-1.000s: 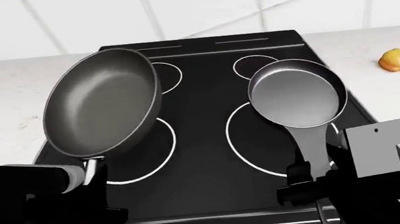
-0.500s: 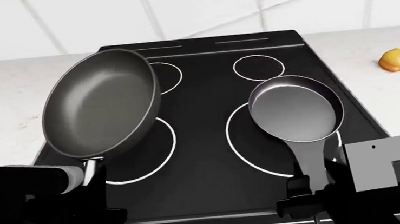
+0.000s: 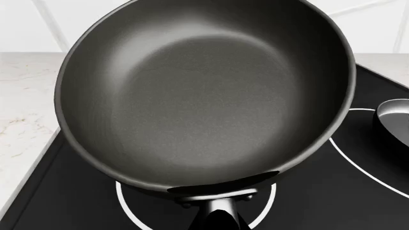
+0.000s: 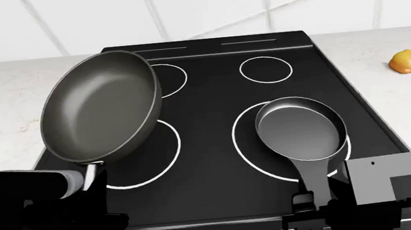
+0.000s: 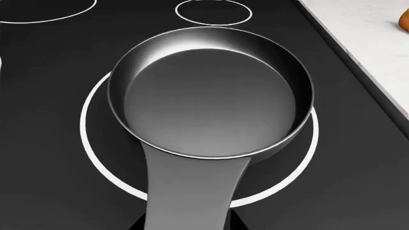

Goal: Place both pans onto different burners. Then place the bell pepper and the fish on different pans.

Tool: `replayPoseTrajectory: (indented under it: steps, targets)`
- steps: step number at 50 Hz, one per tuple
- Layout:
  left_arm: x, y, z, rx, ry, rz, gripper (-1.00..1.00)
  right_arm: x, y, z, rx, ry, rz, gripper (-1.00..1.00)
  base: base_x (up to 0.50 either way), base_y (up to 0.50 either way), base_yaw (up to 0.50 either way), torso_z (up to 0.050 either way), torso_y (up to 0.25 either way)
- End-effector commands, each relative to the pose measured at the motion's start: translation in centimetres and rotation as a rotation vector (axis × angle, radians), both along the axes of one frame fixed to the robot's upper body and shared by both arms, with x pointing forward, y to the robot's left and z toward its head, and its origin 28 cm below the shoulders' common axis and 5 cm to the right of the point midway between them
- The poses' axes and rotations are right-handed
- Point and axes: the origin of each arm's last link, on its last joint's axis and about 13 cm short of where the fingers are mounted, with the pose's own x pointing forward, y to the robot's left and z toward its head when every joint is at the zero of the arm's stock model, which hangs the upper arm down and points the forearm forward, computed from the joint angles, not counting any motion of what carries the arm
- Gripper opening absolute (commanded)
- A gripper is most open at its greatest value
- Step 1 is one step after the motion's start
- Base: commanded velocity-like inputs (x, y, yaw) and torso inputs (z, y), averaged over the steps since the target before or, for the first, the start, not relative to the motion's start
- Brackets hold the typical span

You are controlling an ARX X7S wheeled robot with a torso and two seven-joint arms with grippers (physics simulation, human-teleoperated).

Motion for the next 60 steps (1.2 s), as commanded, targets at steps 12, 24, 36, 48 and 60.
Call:
replayPoseTrajectory:
  steps: [12, 24, 36, 48, 60]
  targets:
    - [0.1, 0.0, 0.4, 0.009, -0.021, 0.119, -1.0, 1.3, -0.3, -0.3, -0.006, -0.028, -0.026, -1.0, 0.0, 0.0, 0.0, 0.001, 0.003]
    - [0.1, 0.0, 0.3, 0.007, -0.018, 0.125, -1.0, 1.4, -0.2, -0.6, -0.004, -0.017, -0.015, -1.0, 0.0, 0.0, 0.0, 0.001, 0.002]
    - [0.1, 0.1, 0.2, 0.006, -0.015, 0.129, -1.0, 1.0, -0.1, 0.5, -0.01, -0.049, 0.007, 1.0, 0.0, 0.0, 0.0, 0.0, 0.001]
    - [0.2, 0.2, -0.2, 0.015, -0.002, 0.138, -1.0, -0.7, 0.5, 4.0, -0.033, -0.182, 0.036, 1.0, 0.0, 0.0, 0.0, 0.001, 0.001]
    - [1.8, -0.1, -0.3, 0.071, 0.035, 0.144, -1.0, -2.1, 0.1, 8.3, -0.06, -0.352, 0.018, 1.0, 0.0, 0.0, 0.0, 0.0, 0.001]
